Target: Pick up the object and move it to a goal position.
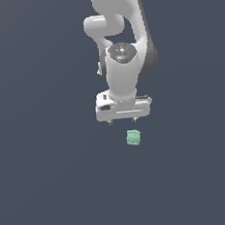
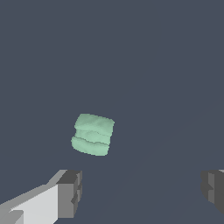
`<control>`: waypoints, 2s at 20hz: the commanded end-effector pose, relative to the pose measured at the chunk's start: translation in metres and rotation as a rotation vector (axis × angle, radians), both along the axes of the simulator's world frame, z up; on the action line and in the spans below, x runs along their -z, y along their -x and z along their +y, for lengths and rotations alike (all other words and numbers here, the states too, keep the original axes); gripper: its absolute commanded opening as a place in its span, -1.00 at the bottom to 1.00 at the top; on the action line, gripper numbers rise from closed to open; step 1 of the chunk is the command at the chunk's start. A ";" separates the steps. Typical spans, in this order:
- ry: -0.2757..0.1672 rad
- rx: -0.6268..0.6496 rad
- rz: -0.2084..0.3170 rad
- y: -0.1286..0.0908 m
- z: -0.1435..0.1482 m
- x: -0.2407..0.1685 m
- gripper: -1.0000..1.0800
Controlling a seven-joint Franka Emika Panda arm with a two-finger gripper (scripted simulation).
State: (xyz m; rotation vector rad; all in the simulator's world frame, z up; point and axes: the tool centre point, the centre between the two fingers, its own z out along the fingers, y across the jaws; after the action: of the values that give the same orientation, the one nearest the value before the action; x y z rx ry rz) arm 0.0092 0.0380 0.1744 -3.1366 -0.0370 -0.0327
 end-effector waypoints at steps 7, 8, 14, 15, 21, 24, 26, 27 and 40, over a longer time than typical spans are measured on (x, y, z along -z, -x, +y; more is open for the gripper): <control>-0.002 0.075 0.008 -0.004 0.018 0.028 0.92; -0.002 0.089 0.010 -0.004 0.021 0.033 0.92; 0.000 0.169 0.017 -0.006 0.040 0.063 0.92; 0.000 0.178 0.018 -0.006 0.042 0.067 0.92; 0.002 0.216 0.021 -0.006 0.050 0.081 0.92; 0.003 0.220 0.021 -0.006 0.051 0.083 0.92; 0.002 0.216 0.022 -0.006 0.051 0.083 0.92; 0.002 0.216 0.022 -0.006 0.051 0.084 0.92; 0.003 0.220 0.021 -0.006 0.051 0.133 0.92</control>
State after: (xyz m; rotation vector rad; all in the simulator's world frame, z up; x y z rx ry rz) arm 0.0140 0.0892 0.0446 -3.1269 0.3080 0.0027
